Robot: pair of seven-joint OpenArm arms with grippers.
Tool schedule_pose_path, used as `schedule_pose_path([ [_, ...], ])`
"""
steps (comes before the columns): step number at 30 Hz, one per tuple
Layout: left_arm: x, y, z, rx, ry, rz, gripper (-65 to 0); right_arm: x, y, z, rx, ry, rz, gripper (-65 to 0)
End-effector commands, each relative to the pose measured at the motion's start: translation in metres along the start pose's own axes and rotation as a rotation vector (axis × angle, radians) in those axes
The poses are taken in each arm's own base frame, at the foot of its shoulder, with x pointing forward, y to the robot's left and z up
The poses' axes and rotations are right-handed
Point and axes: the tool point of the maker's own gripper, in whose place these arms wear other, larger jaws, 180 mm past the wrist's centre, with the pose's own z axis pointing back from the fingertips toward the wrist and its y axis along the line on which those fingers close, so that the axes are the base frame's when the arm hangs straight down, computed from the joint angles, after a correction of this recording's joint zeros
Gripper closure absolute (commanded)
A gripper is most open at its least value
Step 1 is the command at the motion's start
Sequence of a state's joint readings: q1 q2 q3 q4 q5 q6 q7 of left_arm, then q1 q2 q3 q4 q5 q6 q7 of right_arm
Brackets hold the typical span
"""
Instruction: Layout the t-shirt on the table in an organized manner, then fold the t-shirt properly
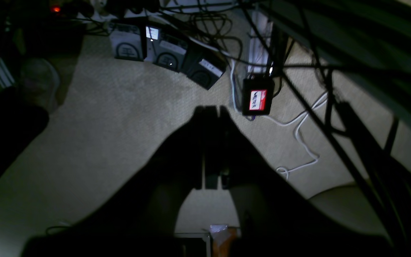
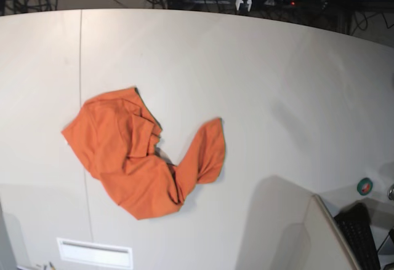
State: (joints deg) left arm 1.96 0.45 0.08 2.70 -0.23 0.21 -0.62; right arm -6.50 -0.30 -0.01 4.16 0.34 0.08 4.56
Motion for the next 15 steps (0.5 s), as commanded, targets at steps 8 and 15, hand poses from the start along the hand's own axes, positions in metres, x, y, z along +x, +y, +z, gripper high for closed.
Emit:
schedule_pose_path([
  [8,0.000,0.001,0.001,0.003,-0.017,0.001,0.0,0.004,0.008,0.000,0.047,-0.016,0.005,-39.8],
  [15,0.003,0.001,0.001,0.004,-0.032,0.000,-0.2,0.003,0.011,0.001,0.072,-0.011,-0.001,0.0],
])
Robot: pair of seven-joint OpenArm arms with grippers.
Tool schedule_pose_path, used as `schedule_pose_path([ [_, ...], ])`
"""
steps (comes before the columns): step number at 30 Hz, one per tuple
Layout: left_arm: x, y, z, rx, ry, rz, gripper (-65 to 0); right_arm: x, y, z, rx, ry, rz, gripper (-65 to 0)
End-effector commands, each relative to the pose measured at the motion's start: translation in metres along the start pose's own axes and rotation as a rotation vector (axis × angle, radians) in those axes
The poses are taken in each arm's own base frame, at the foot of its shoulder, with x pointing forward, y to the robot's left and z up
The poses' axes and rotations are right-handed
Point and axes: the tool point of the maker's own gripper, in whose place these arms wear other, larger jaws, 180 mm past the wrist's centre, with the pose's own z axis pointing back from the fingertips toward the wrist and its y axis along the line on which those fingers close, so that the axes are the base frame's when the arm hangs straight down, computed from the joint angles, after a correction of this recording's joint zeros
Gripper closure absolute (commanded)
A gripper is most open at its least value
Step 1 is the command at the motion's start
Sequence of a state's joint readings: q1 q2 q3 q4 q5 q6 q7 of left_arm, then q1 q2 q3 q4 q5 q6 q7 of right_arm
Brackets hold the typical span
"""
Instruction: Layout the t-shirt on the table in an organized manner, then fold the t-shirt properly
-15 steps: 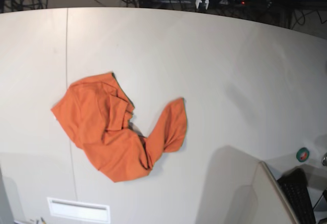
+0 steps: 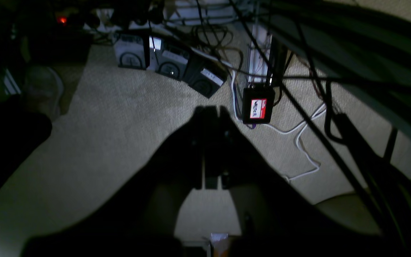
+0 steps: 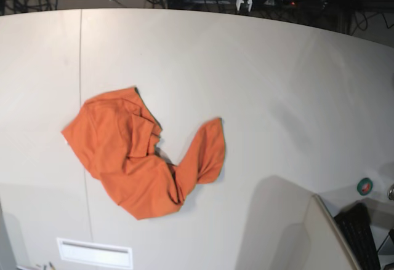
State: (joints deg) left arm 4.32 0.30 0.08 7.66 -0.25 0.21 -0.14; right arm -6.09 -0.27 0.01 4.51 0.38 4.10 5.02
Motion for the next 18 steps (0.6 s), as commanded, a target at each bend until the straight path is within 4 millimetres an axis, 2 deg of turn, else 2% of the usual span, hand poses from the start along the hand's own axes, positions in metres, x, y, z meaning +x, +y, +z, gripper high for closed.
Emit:
schedule_pose_path([
  [1,-0.002,0.000,0.000,0.003,0.005,0.001,-2.5,-0.006,-0.007,0.001,-0.007,0.011,-0.002,0.0],
  [6,-0.003,-0.002,0.000,-0.001,0.008,-0.007,-28.1,-0.013,-0.012,0.001,-0.014,0.017,-0.006,0.0],
  [7,-0.007,-0.002,0.000,-0.002,0.013,-0.007,-28.8,-0.014,-0.011,0.001,-0.014,0.017,-0.006,0.0],
  [8,-0.008,-0.002,0.001,-0.002,0.009,-0.007,-26.7,-0.014,-0.011,0.001,-0.014,0.017,-0.004,0.0],
  [9,-0.010,-0.003,0.001,-0.002,0.009,-0.007,-21.6,-0.016,-0.011,0.001,-0.014,0.020,-0.001,0.0],
  [11,-0.011,-0.002,0.001,-0.001,0.011,-0.003,-4.3,-0.018,-0.011,0.001,-0.014,0.023,0.001,0.0],
  [12,-0.012,-0.002,0.001,-0.001,0.015,-0.001,0.0,-0.018,-0.011,0.001,-0.014,0.023,0.001,0.0],
  [18,-0.017,-0.001,0.001,0.001,0.030,-0.015,0.0,-0.019,-0.012,0.001,-0.015,0.030,0.005,0.0],
])
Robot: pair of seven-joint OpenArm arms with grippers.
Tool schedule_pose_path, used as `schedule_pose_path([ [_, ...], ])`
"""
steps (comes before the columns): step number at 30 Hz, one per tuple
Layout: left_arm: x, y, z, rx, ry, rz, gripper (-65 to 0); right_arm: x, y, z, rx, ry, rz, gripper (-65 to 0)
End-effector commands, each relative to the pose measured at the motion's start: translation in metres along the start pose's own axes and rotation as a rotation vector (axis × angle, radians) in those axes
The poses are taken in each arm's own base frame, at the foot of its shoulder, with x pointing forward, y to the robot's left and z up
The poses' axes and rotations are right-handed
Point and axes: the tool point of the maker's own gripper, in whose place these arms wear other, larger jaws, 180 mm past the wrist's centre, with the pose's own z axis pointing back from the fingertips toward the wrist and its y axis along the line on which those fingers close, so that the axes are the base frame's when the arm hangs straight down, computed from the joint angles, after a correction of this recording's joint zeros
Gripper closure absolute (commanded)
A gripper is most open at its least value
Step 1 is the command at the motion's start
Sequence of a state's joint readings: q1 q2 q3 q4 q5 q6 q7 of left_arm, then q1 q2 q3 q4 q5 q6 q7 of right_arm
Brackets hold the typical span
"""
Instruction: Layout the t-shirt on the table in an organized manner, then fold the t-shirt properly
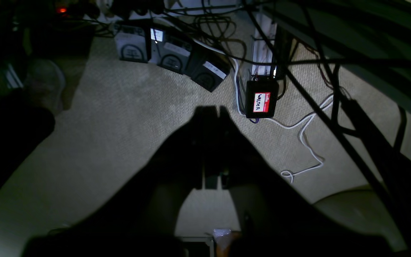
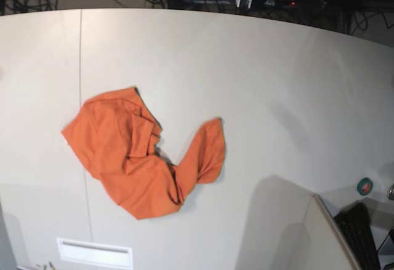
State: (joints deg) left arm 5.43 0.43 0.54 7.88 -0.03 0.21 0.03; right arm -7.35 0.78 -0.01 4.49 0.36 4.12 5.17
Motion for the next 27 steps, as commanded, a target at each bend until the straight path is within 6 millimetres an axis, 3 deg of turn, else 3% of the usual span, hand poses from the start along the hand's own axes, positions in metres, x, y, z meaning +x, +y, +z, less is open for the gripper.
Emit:
schedule_pose_path([
  [1,-0.012,0.001,0.001,0.004,0.020,-0.001,0.0,-0.004,-0.001,0.000,0.002,0.009,0.005,0.0],
  [7,-0.017,0.002,0.001,0.005,0.028,-0.009,0.0,-0.006,-0.001,0.000,-0.001,0.014,0.004,0.0],
  [14,-0.042,0.014,0.007,0.023,0.026,-0.019,0.0,-0.047,-0.017,0.003,-0.025,0.070,-0.004,0.0],
  [15,-0.044,0.020,0.009,0.031,0.020,-0.023,0.0,-0.051,-0.026,0.005,-0.038,0.073,-0.006,0.0],
  [20,-0.060,0.042,0.018,0.061,0.002,-0.067,0.0,-0.075,-0.028,0.010,-0.044,0.062,0.005,0.0],
  [24,-0.076,0.036,0.030,0.034,-0.020,-0.211,0.0,-0.094,-0.028,0.020,-0.049,0.065,0.016,0.0],
  [27,-0.077,0.028,0.040,0.013,-0.064,-0.212,0.0,-0.092,-0.034,0.033,-0.068,0.031,-0.014,0.0],
])
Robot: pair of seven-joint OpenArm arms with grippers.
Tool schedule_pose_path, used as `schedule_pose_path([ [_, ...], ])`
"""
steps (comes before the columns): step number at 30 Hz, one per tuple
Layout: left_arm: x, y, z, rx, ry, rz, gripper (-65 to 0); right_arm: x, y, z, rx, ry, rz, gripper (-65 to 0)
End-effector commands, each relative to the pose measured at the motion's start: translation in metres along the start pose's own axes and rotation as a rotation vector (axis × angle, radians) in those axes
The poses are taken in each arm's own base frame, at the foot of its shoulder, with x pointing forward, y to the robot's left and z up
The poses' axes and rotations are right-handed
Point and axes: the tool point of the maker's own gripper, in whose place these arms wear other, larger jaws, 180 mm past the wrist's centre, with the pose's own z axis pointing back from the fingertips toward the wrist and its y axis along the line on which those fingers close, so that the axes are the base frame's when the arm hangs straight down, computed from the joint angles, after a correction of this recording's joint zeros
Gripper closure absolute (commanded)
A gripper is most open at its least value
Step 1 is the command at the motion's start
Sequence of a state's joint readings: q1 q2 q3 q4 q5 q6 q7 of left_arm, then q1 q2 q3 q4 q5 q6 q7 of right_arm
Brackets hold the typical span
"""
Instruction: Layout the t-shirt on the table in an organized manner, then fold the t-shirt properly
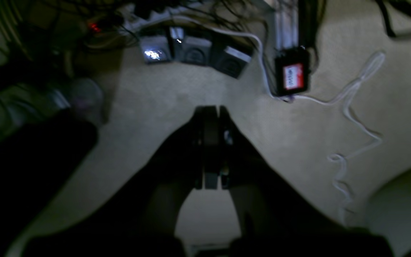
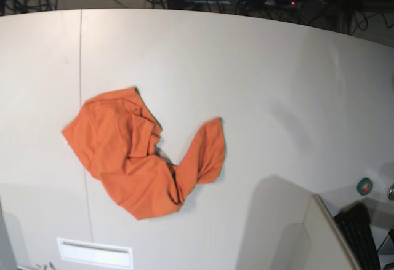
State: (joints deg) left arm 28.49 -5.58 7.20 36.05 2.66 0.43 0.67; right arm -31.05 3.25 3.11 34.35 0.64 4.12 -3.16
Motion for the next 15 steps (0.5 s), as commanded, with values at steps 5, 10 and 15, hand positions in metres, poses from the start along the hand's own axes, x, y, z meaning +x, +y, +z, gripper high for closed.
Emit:
schedule_pose_path([
  [5,0.001,0.008,0.025,0.003,-0.080,0.008,0.0,0.016,-0.032,0.035,-0.079,-0.086,-0.087,0.0],
  [10,0.021,0.019,0.057,0.008,-0.192,0.009,0.0,0.043,-0.052,0.080,-0.133,-0.200,-0.086,0.0],
  [15,0.069,0.030,0.098,-0.011,-0.359,0.004,0.0,0.080,-0.077,0.116,-0.199,-0.285,-0.127,0.0],
])
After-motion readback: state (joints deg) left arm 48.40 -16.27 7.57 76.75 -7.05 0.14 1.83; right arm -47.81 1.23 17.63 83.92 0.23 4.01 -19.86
